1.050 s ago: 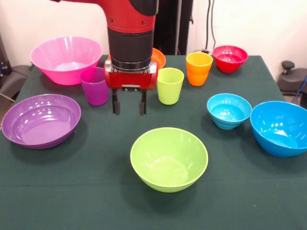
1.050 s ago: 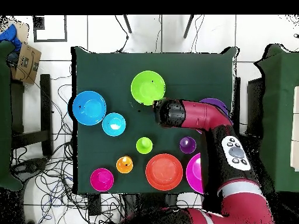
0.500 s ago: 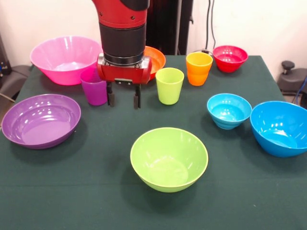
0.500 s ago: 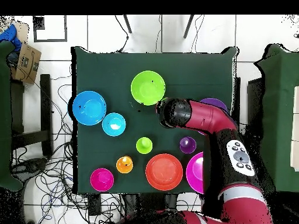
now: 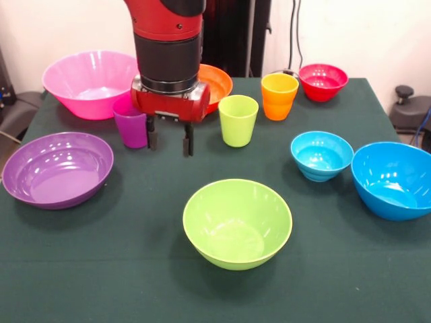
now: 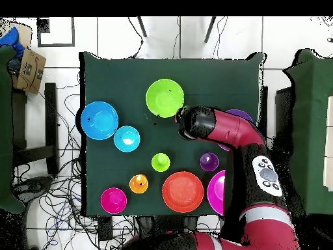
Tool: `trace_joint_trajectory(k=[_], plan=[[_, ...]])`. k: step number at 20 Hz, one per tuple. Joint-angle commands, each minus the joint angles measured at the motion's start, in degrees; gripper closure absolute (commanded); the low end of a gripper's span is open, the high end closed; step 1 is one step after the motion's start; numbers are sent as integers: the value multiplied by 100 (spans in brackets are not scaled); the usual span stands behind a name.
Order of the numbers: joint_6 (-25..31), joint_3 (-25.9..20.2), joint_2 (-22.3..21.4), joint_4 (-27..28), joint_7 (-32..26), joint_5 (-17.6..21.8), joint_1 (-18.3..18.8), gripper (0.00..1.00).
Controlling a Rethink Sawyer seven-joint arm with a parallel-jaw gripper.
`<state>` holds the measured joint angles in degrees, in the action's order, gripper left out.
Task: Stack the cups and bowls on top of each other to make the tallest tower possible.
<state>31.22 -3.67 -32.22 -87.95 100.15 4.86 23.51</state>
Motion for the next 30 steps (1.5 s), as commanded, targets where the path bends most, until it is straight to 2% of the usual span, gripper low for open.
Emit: trace_joint_trajectory(k=[1,10,18,22,30], plan=[[632,-89,362,597,980,-377,-165,0],[1146,144,709,1447,1267,-619,-395,0],[2322,495,1288,3020,1654,-783,-661,0],[2834,444,1631,3782,1582,-809,-669,0],[3511,364,1986,4681,1491,-896,-841,0]])
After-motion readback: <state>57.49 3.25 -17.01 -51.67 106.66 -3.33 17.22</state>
